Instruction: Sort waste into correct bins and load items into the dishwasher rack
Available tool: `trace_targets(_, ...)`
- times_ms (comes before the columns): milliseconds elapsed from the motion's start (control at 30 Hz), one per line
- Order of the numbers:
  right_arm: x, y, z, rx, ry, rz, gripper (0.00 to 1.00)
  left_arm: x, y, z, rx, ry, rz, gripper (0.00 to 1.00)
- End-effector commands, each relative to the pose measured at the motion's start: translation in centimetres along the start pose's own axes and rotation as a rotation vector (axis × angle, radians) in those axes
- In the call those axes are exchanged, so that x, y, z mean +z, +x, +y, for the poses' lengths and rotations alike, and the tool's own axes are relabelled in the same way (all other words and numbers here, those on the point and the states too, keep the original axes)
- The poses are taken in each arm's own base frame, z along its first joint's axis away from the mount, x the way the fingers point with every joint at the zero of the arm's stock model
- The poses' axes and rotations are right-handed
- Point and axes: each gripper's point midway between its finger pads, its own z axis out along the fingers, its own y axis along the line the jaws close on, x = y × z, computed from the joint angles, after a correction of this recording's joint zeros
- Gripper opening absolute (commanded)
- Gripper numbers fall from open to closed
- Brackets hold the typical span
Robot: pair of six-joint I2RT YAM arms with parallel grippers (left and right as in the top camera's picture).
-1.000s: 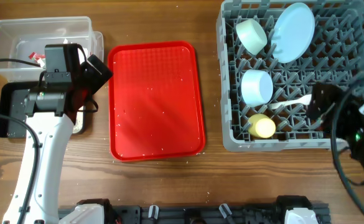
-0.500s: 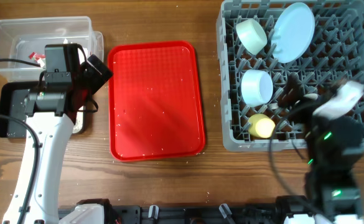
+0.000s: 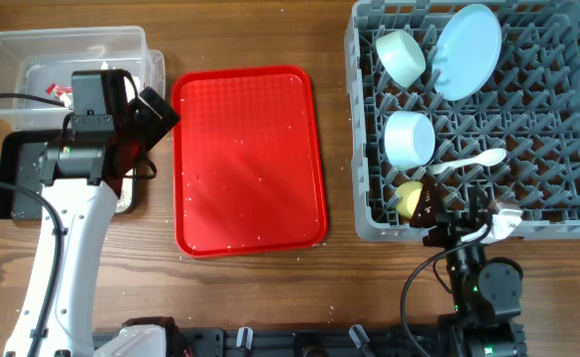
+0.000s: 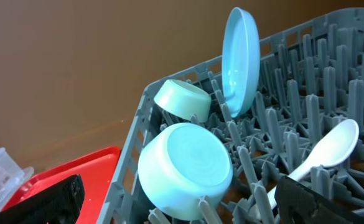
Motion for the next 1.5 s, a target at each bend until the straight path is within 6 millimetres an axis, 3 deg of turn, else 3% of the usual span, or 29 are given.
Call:
trace_targets(0, -0.1, 0.0, 0.7, -0.019, -0.039, -0.001, 1.00, -0.1, -0.2, -0.1, 0.008, -0.003, -0.013, 1.00)
trace_targets(333, -0.1, 0.1, 0.7, -0.019, -0.038, 0.000, 1.00, -0.2, -0.1, -0.1, 0.009, -0.001, -0.011, 1.00)
trace_targets(400, -0.1, 0.1, 0.7, -0.019, -0.038, 0.000, 1.00, -0.8, -0.3, -0.2, 0.008, 0.012, -0.023, 1.00)
trace_targets(467, -0.1, 0.1, 0.7, -0.019, -0.038, 0.001, 1.00, -3.0, 0.4, 0.2, 0.021, 0.020, -0.032, 1.00)
trace_targets(567, -0.1, 0.1, 0.7, -0.019, -0.038, 0.000, 1.00, -4.9, 0.2, -0.2, 0.037, 0.233, -0.255, 1.00)
trace_targets(633, -0.1, 0.1, 0.7, -0.019, -0.038, 0.000, 1.00, -4.6, 2.3, 0.9, 0.148, 0.407, -0.450, 1.00)
trace_targets(800, -0.1, 0.1, 0.7, -0.019, -0.038, 0.001, 1.00, -4.8, 6.3, 3.5, 0.316, 0.529, -0.630, 1.00)
trace_targets(933, -0.1, 0.1, 0.7, -0.019, -0.038, 0.001, 1.00, -5.4, 7.1, 4.8, 0.388, 0.538, -0.747, 1.00)
trace_targets(1100, -0.1, 0.1, 0.7, -0.019, -0.038, 0.000, 1.00, -3.1, 9.0, 6.3, 0.393, 0.516, -0.710, 1.00)
trace_targets(1467, -0.1, 0.1, 0.7, -0.019, -0.038, 0.001, 1.00, -3.3, 8.8, 6.5, 0.382, 0.512, -0.725, 1.00)
